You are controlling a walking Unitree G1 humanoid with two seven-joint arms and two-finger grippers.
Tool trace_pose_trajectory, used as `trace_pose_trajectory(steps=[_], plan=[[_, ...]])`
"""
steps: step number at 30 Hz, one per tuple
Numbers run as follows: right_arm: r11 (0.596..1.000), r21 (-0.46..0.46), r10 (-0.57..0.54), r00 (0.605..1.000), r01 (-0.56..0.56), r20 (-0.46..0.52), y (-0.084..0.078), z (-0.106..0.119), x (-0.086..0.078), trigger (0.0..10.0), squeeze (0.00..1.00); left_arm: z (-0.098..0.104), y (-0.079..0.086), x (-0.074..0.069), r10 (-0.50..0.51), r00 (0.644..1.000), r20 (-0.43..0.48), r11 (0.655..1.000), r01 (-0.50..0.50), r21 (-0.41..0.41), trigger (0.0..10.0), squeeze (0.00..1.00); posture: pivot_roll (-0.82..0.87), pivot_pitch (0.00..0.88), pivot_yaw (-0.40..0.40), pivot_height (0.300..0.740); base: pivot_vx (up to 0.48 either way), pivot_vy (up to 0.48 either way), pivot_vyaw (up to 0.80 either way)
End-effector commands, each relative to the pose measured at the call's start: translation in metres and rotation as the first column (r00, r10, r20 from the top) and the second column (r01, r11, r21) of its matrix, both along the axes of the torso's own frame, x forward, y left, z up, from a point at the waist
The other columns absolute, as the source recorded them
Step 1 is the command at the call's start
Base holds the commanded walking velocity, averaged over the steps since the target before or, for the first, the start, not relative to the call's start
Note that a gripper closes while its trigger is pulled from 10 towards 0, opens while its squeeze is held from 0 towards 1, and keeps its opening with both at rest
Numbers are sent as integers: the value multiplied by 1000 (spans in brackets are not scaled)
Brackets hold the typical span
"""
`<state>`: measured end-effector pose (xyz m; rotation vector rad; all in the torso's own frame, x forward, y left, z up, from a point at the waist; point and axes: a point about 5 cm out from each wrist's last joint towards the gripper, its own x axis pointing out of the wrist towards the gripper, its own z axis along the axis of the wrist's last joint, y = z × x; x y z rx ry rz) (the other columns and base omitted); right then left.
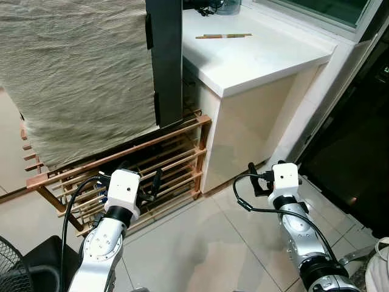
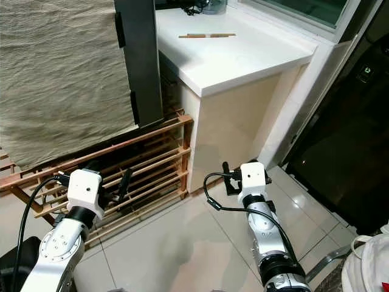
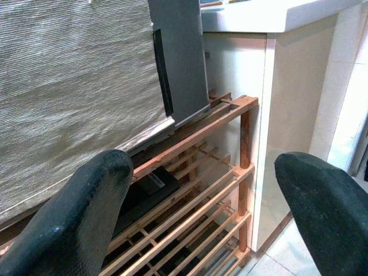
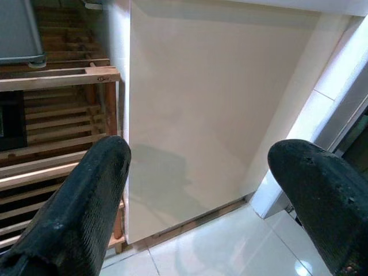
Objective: Clothes washing
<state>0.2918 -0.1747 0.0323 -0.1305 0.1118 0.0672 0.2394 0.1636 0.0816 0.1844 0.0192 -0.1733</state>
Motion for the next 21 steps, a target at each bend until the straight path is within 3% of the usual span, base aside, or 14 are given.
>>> trace_pose_trajectory(steps=[1,2,3,5,6,9,10,12,14,16,17,19,21], plan=[[954,144,271,962,-264,-32,50,21,26,10000,0,-28,26,9,171,956,-237,946,-227,-233,10000,0,-66,0,-60,740,0,0,0],[952,151,276,960,-268,-36,53,21,28,10000,0,-27,25,11,170,957,-234,940,-228,-253,10000,0,-69,0,-55,740,0,0,0],[945,170,280,960,-279,21,46,30,25,10000,0,-11,26,17,154,976,-157,959,-186,-213,10000,0,-51,0,-39,740,0,0,0],[937,176,288,952,-303,105,32,44,11,10000,0,14,28,12,112,993,-41,984,-117,-137,10000,0,-37,0,-48,740,0,0,0],[937,176,288,952,-303,105,32,44,11,10000,0,14,28,12,112,993,-41,984,-117,-137,10000,0,-37,0,-48,740,0,0,0],[940,157,288,950,-304,121,14,41,-17,10000,0,25,36,-20,111,994,-4,984,-110,-138,10000,0,-40,0,-43,740,0,0,0],[946,148,282,957,-290,73,14,25,-22,10000,0,13,35,-29,131,991,-38,972,-136,-191,10000,0,-48,0,-46,740,0,0,0],[953,126,272,962,-274,35,18,11,-19,10000,0,-6,33,-26,177,980,-87,966,-190,-173,10000,0,-46,0,-42,740,0,0,0],[956,126,265,964,-266,29,20,9,-16,10000,0,-9,32,-24,193,977,-89,965,-205,-164,10000,0,-49,0,-43,740,0,0,0],[947,223,225,973,-230,47,29,20,3,10000,0,-1,27,-1,203,977,-60,947,-212,-242,10000,0,-49,0,-45,740,0,0,0],[947,223,225,973,-230,47,29,20,3,10000,0,-1,27,-1,203,977,-60,947,-212,-242,10000,0,-49,0,-45,740,0,0,0],[924,269,234,957,-273,170,38,52,13,10000,0,22,30,12,197,980,2,951,-190,-245,10000,0,-50,0,-44,740,0,0,0],[925,244,240,945,-292,225,38,65,10,10000,0,33,30,7,163,986,37,966,-151,-207,10000,0,-46,0,-42,740,0,0,0]])
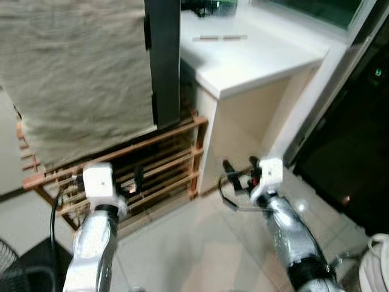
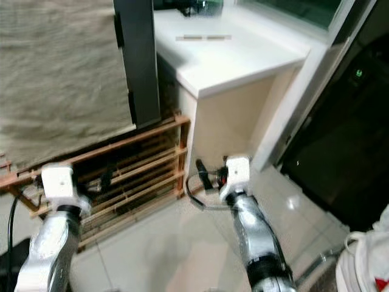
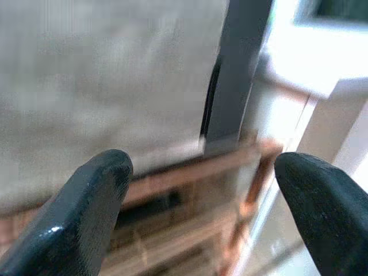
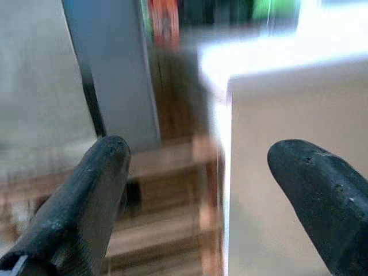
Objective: Clothes washing
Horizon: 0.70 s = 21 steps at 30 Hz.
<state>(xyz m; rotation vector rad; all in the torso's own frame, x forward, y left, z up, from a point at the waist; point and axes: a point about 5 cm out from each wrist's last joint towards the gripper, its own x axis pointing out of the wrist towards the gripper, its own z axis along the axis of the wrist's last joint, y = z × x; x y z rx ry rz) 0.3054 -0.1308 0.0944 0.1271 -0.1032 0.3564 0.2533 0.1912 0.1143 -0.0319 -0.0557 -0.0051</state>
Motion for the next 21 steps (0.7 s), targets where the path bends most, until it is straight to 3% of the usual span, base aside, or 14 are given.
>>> trace_pose_trajectory(steps=[1,3,6,8,9,15,17,21], plan=[[1000,-9,-14,1000,14,28,-9,8,-7,10000,0,5,3,-12,-24,1000,-5,999,24,37,10000,0,-46,0,-40,740,0,0,0],[999,-7,-38,997,39,74,-19,16,-15,10000,0,16,1,-24,-70,997,44,991,65,116,10000,0,-46,0,-40,740,0,0,0],[999,-11,-38,993,39,110,-25,19,-21,10000,0,25,-6,-29,-137,986,94,973,116,200,10000,0,-45,0,-37,740,0,0,0],[999,-13,-36,993,38,110,-25,17,-21,10000,0,27,-8,-28,-138,985,103,974,116,194,10000,0,-46,0,-33,740,0,0,0],[998,-28,-58,995,60,78,-24,8,-21,10000,0,22,-5,-19,-94,991,93,982,77,175,10000,0,-54,0,-26,740,0,0,0],[997,-65,-45,999,46,19,-12,3,-14,10000,0,7,-11,-15,-81,996,23,988,77,136,10000,0,-58,0,-25,740,0,0,0],[999,-12,-49,998,49,-46,-7,2,-5,10000,0,-1,-11,-10,-68,997,-30,995,70,69,10000,0,-66,0,-22,740,0,0,0],[999,13,-36,996,37,-86,-4,2,1,10000,0,-4,-8,-5,-48,998,-48,996,51,68,10000,0,-68,0,-23,740,0,0,0]])
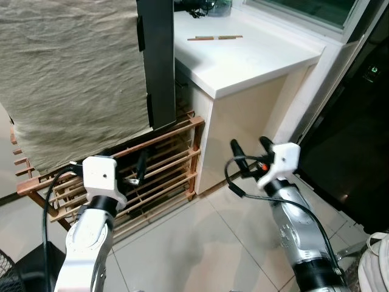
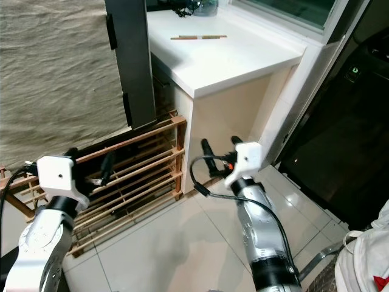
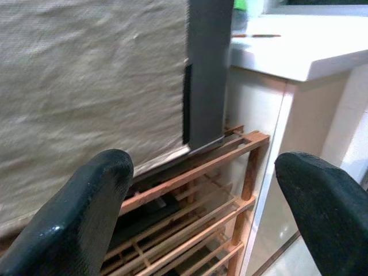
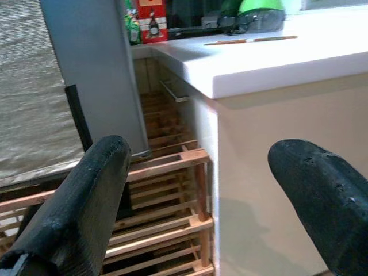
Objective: Clothes washing
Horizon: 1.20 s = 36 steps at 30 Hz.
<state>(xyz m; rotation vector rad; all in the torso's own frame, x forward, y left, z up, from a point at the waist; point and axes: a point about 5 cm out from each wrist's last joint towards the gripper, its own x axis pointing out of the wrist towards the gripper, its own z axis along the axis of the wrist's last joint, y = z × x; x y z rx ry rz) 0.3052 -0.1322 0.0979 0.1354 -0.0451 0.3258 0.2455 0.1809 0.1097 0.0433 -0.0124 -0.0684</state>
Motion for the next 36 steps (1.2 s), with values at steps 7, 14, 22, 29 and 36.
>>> trace_pose_trajectory(steps=[7,14,22,29,36], plan=[[960,278,44,967,28,-251,-13,-15,1,10000,0,-9,21,3,133,979,-151,892,-185,-412,10000,0,-70,63,-34,740,0,0,0],[999,-25,-22,994,20,-109,-15,-8,1,10000,0,0,10,2,55,996,-75,993,-63,-100,10000,0,-77,76,-39,740,0,0,0],[999,-35,17,994,-21,-109,-5,-11,-3,10000,0,-7,-1,3,-14,996,-89,1000,12,-26,10000,0,-75,42,-20,740,0,0,-190],[998,-55,13,993,-19,-116,-5,-17,-3,10000,0,-11,-3,11,-31,996,-88,999,32,13,10000,0,-75,0,-9,740,0,0,-704],[996,-90,-12,993,2,-114,-10,-22,-4,10000,0,-17,-6,10,-42,994,-97,997,48,59,10000,0,-78,0,-12,740,0,0,-706]])
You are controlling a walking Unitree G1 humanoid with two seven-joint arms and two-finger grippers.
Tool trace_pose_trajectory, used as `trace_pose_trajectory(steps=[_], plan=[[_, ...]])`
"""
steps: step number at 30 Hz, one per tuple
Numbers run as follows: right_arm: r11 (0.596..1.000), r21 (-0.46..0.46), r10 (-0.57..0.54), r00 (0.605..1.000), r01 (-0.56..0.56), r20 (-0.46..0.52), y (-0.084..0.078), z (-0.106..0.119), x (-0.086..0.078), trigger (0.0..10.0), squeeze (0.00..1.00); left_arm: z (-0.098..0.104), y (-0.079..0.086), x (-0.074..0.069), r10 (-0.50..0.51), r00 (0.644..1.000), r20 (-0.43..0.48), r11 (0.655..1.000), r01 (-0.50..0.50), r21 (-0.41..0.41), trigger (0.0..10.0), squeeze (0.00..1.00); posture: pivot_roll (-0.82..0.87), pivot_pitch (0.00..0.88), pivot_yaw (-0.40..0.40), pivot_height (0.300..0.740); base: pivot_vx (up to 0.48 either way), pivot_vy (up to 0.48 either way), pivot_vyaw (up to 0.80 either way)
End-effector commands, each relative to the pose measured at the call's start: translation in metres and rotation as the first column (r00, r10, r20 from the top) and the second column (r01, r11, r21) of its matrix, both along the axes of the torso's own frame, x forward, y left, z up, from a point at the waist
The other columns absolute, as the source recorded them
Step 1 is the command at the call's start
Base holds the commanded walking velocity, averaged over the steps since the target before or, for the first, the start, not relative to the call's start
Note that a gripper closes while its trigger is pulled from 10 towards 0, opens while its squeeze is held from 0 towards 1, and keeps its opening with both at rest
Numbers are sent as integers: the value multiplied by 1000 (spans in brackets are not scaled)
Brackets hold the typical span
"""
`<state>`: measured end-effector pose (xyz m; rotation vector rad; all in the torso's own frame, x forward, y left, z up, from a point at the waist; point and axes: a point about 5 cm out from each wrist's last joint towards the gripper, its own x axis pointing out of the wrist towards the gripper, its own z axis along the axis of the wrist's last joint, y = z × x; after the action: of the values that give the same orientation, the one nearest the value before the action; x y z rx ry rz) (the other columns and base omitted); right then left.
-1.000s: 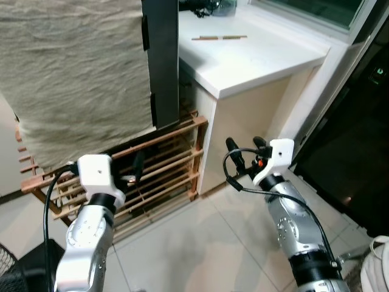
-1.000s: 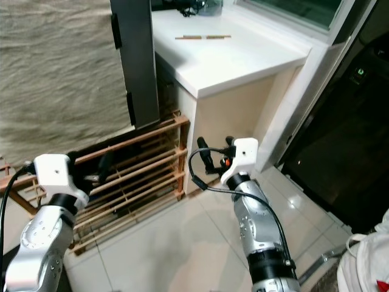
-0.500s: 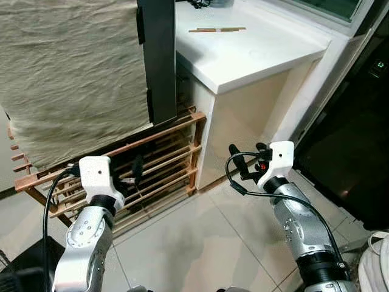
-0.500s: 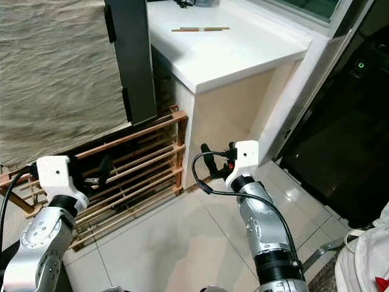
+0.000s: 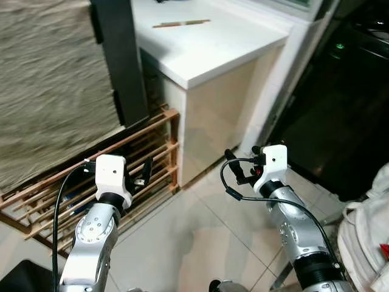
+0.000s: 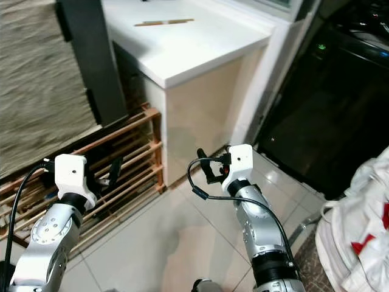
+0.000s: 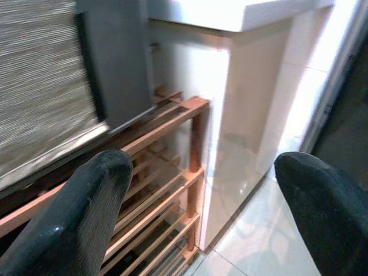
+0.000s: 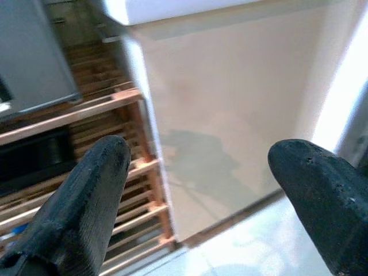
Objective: Clothes washing
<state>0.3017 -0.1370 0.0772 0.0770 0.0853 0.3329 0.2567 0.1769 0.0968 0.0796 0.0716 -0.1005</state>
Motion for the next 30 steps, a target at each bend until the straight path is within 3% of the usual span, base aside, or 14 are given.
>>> trace_pose_trajectory(steps=[1,2,9,16,17,23,26,30], plan=[[1000,-16,-24,1000,24,6,-5,-2,-1,10000,0,-5,-1,-1,-5,1000,-12,1000,6,28,10000,0,-78,0,-15,740,0,0,-700],[999,-25,-30,999,31,10,-6,-2,-1,10000,0,-5,0,-2,-8,1000,-6,1000,8,-21,10000,1000,-77,0,-16,740,0,0,-700],[992,11,-128,991,128,39,-19,0,-2,10000,0,-5,9,-1,45,999,-4,997,-45,-54,10000,1000,-77,0,-14,740,0,0,-676],[990,-2,-138,990,138,40,-21,-4,-4,10000,0,-8,1,2,-39,999,-9,999,38,-35,10000,1000,-85,0,-8,740,0,0,-662],[991,-2,-136,990,136,39,-20,-4,-4,10000,0,-9,1,3,-40,999,-13,999,40,-21,10000,0,-89,0,-6,740,0,0,-663],[991,-18,-130,991,130,45,-19,-5,-1,10000,0,-8,1,10,-66,998,9,997,66,29,10000,0,-93,0,-4,740,0,0,-653],[991,-23,-133,990,134,45,-20,-5,1,10000,0,-7,-1,12,-86,996,9,996,86,11,10000,0,-98,0,1,740,0,0,-642],[988,-21,-149,987,150,59,-24,-2,5,10000,0,-5,-2,15,-103,994,21,995,103,6,10000,0,-103,0,7,740,0,480,-642]])
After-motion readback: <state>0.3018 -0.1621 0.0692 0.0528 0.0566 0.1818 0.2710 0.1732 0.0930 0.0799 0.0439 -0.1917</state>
